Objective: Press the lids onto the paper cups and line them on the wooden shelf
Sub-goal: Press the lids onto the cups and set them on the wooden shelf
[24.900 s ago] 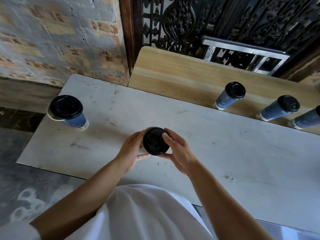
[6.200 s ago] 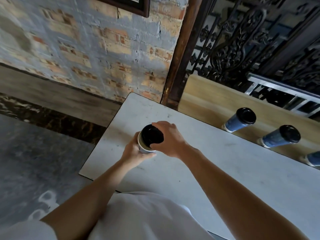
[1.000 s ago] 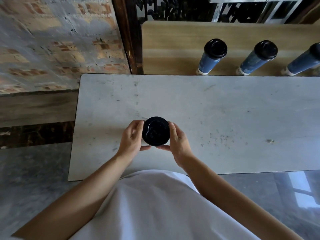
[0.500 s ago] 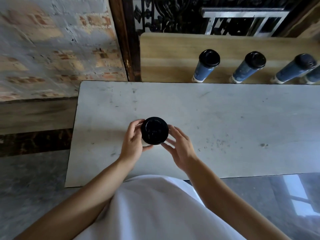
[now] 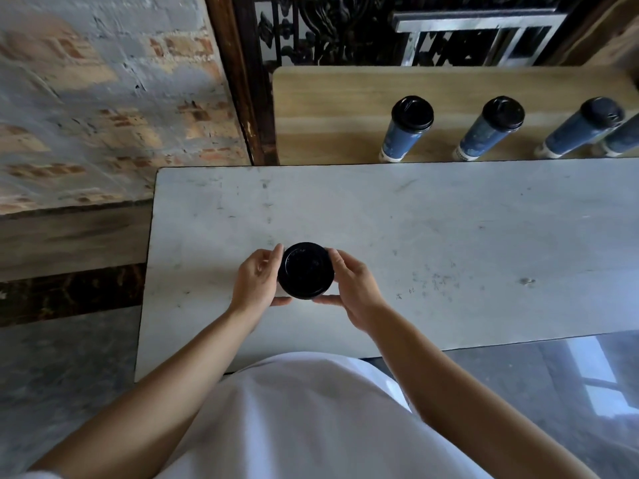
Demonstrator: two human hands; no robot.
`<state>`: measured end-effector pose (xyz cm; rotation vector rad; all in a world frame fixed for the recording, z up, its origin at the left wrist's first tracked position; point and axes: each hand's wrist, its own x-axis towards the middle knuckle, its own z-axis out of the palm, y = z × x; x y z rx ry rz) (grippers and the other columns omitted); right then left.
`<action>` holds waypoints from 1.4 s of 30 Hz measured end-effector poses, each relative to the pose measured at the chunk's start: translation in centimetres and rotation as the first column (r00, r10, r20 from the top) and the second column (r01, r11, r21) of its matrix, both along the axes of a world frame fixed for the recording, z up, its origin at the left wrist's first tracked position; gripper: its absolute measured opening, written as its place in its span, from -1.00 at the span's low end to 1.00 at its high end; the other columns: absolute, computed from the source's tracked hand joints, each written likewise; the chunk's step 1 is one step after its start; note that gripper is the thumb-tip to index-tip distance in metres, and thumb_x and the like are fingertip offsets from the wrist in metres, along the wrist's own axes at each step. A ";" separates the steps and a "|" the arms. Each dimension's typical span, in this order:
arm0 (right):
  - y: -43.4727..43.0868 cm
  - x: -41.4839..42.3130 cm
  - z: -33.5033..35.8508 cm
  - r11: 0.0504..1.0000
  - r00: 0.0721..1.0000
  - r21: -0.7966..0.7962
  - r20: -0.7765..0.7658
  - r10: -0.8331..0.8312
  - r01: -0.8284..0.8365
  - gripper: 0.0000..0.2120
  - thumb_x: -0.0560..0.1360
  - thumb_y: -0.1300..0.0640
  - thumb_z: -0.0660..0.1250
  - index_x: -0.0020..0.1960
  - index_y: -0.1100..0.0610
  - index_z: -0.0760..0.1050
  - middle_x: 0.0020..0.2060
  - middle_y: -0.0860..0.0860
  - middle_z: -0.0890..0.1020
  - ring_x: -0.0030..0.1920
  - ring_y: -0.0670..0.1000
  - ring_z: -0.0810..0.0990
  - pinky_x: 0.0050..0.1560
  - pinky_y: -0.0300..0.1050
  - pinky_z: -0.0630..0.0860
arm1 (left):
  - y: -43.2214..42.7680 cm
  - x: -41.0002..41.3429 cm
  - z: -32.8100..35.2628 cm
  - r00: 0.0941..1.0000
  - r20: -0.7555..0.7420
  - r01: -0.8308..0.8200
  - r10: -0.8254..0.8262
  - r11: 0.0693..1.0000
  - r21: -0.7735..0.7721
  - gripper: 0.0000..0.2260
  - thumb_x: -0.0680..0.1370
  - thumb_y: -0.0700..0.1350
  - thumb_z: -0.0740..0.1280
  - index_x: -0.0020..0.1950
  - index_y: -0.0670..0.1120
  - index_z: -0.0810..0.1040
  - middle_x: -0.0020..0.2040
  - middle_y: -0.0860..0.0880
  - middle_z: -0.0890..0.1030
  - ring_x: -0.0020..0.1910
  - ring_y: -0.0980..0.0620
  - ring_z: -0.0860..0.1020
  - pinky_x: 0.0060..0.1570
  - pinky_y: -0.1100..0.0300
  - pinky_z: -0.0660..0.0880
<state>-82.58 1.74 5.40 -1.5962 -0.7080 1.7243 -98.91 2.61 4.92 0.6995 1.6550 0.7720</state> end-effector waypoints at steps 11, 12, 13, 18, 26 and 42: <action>0.4 -0.8 0.0 0.996 0.995 0.005 0.047 -0.091 0.091 -0.74 0.67 0.03 0.20 0.11 0.11 0.64 0.09 0.15 0.65 0.18 0.14 0.62 -0.11 0.24 0.69 | 1.1 -0.4 0.5 0.969 0.085 0.222 -0.232 0.968 0.116 -0.74 0.72 -0.03 0.13 0.07 0.12 0.62 0.04 0.17 0.65 0.10 0.16 0.59 -0.24 -0.15 0.68; 0.4 -0.9 0.0 0.995 0.995 -0.023 0.029 -0.095 0.096 -0.73 0.67 0.01 0.20 0.12 0.11 0.63 0.11 0.15 0.64 0.19 0.14 0.61 -0.09 0.22 0.69 | 1.2 -0.4 0.5 0.967 0.093 0.226 -0.235 0.969 0.105 -0.72 0.73 -0.03 0.12 0.08 0.12 0.62 0.06 0.15 0.65 0.12 0.14 0.59 -0.22 -0.18 0.68; 0.5 -0.7 0.1 0.993 0.995 -0.062 -0.002 -0.098 0.098 -0.71 0.66 -0.03 0.21 0.15 0.09 0.63 0.15 0.14 0.63 0.21 0.14 0.61 -0.05 0.21 0.69 | 1.2 -0.4 0.4 0.967 0.109 0.222 -0.232 0.971 0.093 -0.72 0.73 -0.03 0.11 0.09 0.11 0.63 0.07 0.15 0.65 0.12 0.13 0.59 -0.19 -0.21 0.67; -0.7 -0.1 -0.2 0.970 0.962 -0.209 -0.217 -0.168 0.123 -0.67 0.65 -0.15 0.20 0.18 0.00 0.63 0.16 -0.06 0.66 0.24 0.07 0.59 0.25 0.11 0.58 | 0.8 0.1 0.2 0.969 0.196 0.145 -0.149 0.989 0.030 -0.71 0.72 -0.03 0.13 0.10 0.02 0.66 0.04 0.10 0.69 0.16 0.00 0.63 -0.10 -0.26 0.66; -1.4 1.2 0.3 0.993 0.976 -0.118 -0.212 -0.056 0.032 -0.72 0.67 -0.04 0.22 0.30 -0.03 0.59 0.25 -0.05 0.64 0.38 0.05 0.52 0.30 0.03 0.53 | 1.4 1.3 1.3 0.953 0.298 0.008 0.056 0.978 -0.207 -0.72 0.64 0.05 0.29 0.17 -0.13 0.60 0.19 -0.13 0.57 0.05 -0.03 0.64 -0.19 -0.15 0.68; 11.7 5.7 3.3 0.759 0.474 -0.162 0.694 0.542 -0.630 -0.37 0.33 -0.06 0.60 0.32 0.00 0.43 0.01 -0.11 0.59 -0.11 -0.12 0.53 -0.22 -0.29 0.39 | 8.3 0.3 -2.8 0.984 -0.178 0.024 -0.032 0.999 -0.046 -0.60 0.65 0.18 0.18 0.17 -0.13 0.56 0.17 -0.17 0.64 0.09 -0.21 0.62 0.12 -0.08 0.58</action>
